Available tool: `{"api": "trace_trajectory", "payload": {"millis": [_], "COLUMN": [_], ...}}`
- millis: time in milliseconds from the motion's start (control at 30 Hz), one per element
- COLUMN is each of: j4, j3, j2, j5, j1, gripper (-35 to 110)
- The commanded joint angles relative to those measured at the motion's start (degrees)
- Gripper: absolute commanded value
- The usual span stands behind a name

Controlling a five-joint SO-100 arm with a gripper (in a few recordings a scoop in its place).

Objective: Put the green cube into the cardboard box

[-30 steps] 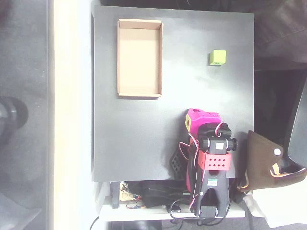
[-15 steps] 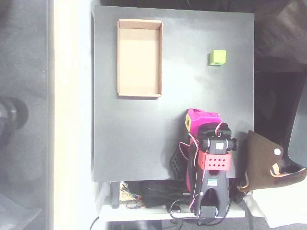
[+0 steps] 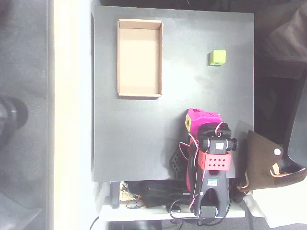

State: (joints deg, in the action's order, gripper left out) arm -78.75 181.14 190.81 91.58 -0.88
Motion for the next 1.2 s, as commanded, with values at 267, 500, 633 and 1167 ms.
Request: {"api": "trace_trajectory", "payload": {"millis": [267, 500, 633, 1167], "j4": [-0.26, 0.53, 0.53, 0.53], "j3": [-0.18, -4.83, -11.95, -59.77], "j2": [0.62, 0.62, 0.53, -37.09], "j5": [6.06, 6.24, 5.89, 6.50], "j1": [-0.70, -1.23, -0.70, -1.41], "gripper": [2, 2, 2, 2]}}
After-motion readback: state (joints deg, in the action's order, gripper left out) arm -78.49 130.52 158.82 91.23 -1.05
